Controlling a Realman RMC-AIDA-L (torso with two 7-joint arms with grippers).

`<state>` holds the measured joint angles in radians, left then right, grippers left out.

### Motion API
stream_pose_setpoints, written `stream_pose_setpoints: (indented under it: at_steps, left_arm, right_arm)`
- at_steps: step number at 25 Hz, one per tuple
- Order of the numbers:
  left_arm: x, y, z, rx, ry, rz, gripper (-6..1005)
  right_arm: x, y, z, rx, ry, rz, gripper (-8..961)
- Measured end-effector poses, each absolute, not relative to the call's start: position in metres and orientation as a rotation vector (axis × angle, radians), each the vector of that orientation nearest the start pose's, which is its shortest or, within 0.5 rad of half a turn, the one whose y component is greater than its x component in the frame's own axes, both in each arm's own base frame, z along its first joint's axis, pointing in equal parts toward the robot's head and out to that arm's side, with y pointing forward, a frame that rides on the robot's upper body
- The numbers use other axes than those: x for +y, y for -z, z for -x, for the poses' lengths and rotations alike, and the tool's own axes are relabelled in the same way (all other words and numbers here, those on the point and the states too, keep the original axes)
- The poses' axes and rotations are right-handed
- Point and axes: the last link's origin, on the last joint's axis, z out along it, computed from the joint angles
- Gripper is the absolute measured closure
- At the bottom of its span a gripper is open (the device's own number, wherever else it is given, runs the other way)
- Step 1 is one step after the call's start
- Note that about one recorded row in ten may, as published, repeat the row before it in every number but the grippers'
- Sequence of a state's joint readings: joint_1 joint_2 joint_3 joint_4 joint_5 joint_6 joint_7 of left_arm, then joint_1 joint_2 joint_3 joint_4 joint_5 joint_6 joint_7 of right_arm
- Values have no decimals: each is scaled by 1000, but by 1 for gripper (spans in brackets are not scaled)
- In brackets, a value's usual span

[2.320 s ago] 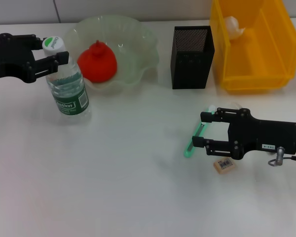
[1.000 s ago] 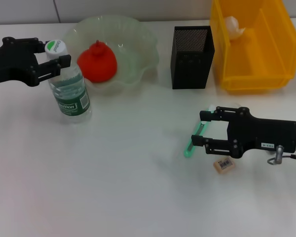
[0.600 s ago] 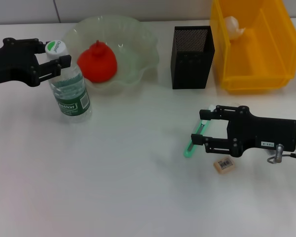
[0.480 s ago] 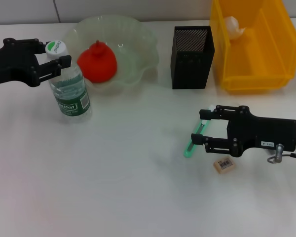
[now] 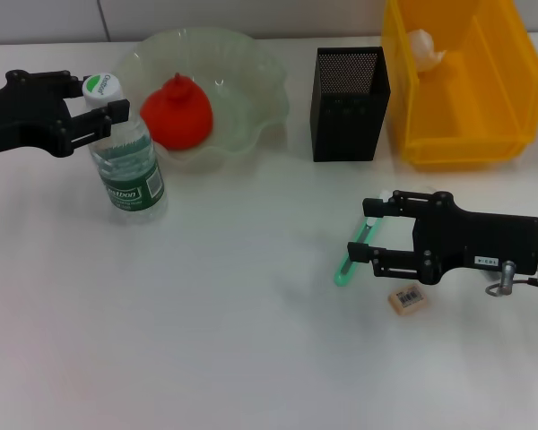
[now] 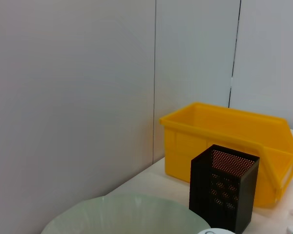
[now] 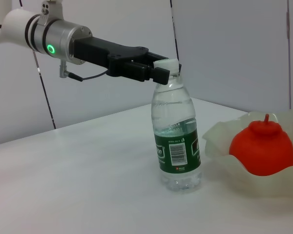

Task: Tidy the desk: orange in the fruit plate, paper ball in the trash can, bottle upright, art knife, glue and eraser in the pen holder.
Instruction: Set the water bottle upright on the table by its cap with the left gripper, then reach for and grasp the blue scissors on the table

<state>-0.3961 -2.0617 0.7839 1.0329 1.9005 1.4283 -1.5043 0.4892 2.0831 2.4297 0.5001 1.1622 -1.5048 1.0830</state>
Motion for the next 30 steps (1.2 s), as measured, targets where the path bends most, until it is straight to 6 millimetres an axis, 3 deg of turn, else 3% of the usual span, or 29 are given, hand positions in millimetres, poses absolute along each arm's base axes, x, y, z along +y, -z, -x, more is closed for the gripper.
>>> stream_pose_setpoints:
  at_steps: [25,30]
  left_arm:
    - [346,-72,265,-450,545,2467,539]
    - [346,-72,265,-442,553,2464,311]
  right_arm:
    - [303,32,-284,457,-679,2744,267]
    - [303,32,-283,458,-681,2745,267]
